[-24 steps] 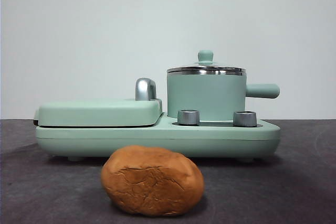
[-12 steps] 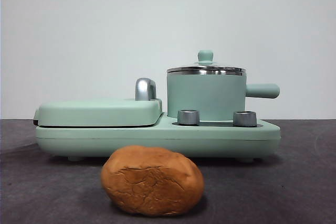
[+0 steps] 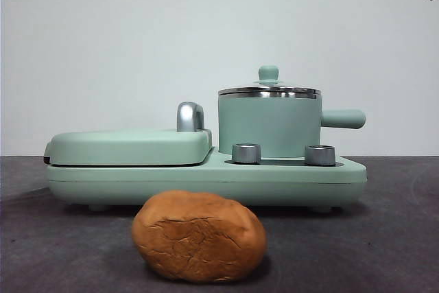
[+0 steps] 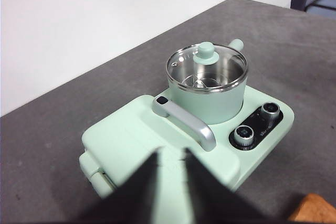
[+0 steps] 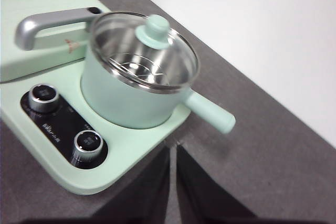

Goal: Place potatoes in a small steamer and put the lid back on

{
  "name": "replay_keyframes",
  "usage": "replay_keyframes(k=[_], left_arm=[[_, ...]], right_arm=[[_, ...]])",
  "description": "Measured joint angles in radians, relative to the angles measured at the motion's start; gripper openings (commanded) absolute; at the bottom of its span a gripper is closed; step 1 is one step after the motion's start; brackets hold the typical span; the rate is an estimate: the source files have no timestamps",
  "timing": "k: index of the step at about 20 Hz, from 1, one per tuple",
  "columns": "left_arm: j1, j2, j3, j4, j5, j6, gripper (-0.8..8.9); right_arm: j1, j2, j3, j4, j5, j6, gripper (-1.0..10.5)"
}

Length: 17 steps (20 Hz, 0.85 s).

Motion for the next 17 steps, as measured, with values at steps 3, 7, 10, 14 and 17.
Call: replay_keyframes(k=[3, 7, 10, 14, 17], left_arm=[[-0.016, 0.006, 0.0, -0.001, 0.0, 0.013, 3.73], [-0.042, 0.006, 0.0, 0.009, 0.0, 0.011, 3.7], [-0.069, 0.025, 0.0, 0.047, 0.0, -0.016, 3.7], [-0.116, 0.08, 0.0, 0.142, 0.0, -0.078, 3.7], [-0.163, 0.151, 0.0, 0.242, -0.016, -0.131, 3.69]], right_arm=[[0.024, 0.0, 0.0, 0.0, 0.0, -0.02, 3.3], [0.044, 0.0, 0.0, 0.0, 0.0, -0.02, 3.4], [0.055, 0.0, 0.0, 0.0, 0.0, -0.018, 3.4], [0.061, 0.0, 0.0, 0.008, 0.0, 0.014, 3.4], [0.061, 0.0, 0.0, 0.019, 0.0, 0.053, 3.3]])
